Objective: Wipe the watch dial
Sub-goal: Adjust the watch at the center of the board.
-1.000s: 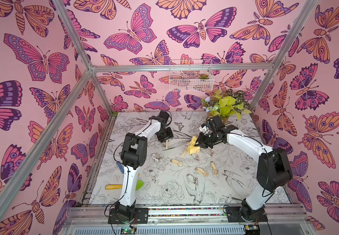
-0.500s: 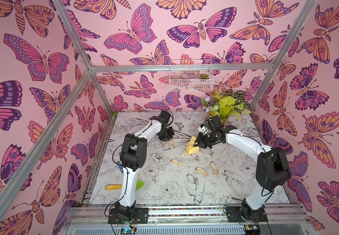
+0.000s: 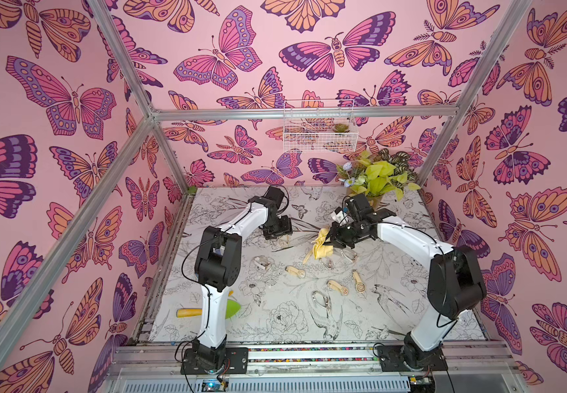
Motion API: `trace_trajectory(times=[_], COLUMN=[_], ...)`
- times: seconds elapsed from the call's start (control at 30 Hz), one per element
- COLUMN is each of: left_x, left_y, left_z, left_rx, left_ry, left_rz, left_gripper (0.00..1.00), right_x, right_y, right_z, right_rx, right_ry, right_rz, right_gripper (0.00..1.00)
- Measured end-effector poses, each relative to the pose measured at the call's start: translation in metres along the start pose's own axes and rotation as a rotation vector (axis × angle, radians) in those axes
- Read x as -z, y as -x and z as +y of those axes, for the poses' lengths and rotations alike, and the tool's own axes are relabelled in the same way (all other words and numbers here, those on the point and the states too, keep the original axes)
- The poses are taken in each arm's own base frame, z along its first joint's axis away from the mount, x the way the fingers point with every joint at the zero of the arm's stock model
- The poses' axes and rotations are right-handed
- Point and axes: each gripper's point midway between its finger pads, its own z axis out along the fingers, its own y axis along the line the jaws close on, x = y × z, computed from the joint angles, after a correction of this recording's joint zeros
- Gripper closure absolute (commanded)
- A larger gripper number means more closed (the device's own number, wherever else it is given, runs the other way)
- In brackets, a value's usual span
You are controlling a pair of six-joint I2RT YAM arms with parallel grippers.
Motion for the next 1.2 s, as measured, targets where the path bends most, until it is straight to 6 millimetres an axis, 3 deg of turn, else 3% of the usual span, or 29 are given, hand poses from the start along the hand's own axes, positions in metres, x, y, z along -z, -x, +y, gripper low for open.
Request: trace_trajectory(times=[0.33, 0.57, 0.8, 1.2], left_x=[-0.008, -0.028, -0.035, -0.037], left_y=[-0.010, -0.017, -0.020, -0.025], left_z=[-0.003, 0.005, 0.009, -0.002], left_rx=[-0.075, -0.112, -0.134, -0.162], left_ry=[0.014, 0.046, 0.058, 0.050], left_rz=[0.021, 0.065, 0.083, 0.089], left_gripper=[0.33, 0.37, 0.51, 0.78], right_x=[0.000, 0.000, 0.000, 0.000], right_y=[0.000, -0.001, -0.002, -0.001], right_z=[0.000, -0.001, -0.002, -0.002], right_rx=[0.002, -0.001, -0.002, -0.002], right_ry=[-0.001, -0.004, -0.009, -0.009], right_rz=[0.001, 0.005, 0.005, 0.004], right_gripper=[1.00, 1.00, 1.00, 1.00])
